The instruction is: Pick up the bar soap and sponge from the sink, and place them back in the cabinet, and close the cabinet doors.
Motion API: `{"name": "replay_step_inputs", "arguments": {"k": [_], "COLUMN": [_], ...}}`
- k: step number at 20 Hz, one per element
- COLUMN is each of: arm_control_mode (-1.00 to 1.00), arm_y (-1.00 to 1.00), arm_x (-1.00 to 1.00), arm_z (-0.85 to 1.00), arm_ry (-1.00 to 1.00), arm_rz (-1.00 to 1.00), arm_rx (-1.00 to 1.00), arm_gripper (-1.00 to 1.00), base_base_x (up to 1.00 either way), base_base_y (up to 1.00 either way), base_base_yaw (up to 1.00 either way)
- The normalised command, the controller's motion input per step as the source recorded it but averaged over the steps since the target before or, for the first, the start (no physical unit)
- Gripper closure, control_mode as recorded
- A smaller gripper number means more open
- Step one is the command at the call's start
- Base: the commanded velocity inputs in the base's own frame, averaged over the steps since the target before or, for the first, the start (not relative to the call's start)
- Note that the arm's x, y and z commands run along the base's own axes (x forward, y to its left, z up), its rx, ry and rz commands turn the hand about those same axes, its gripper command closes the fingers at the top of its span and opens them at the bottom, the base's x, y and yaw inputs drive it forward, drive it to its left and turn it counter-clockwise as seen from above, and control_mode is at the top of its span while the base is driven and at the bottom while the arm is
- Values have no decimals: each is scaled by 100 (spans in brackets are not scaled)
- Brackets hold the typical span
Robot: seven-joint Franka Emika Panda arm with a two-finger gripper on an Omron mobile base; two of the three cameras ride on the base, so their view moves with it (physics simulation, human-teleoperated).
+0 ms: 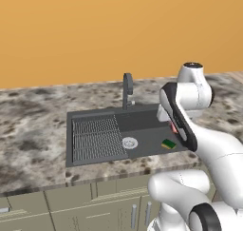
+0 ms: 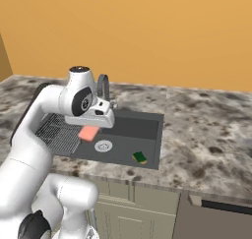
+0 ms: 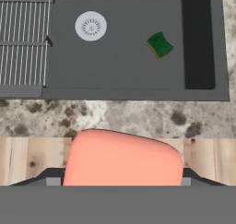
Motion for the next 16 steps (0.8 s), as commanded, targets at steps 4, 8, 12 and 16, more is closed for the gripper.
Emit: {"name": "replay_step_inputs", "arguments": {"k": [4,8,12,16], "arm_control_mode": [-100,-100,-100,-100], "arm_y": [0,0,0,0], "arm_x": [-36,-42,-44,-32], "arm_z": [49,50,55,48], "arm_ry": [0,0,0,0], "arm_rz": [0,0,2,0], "arm_rx": [0,0,0,0], "arm_gripper": [100,100,100,100], "base_base_x": [0,0,0,0], "base_base_y": [0,0,0,0], "base_base_yaw": [0,0,0,0]}}
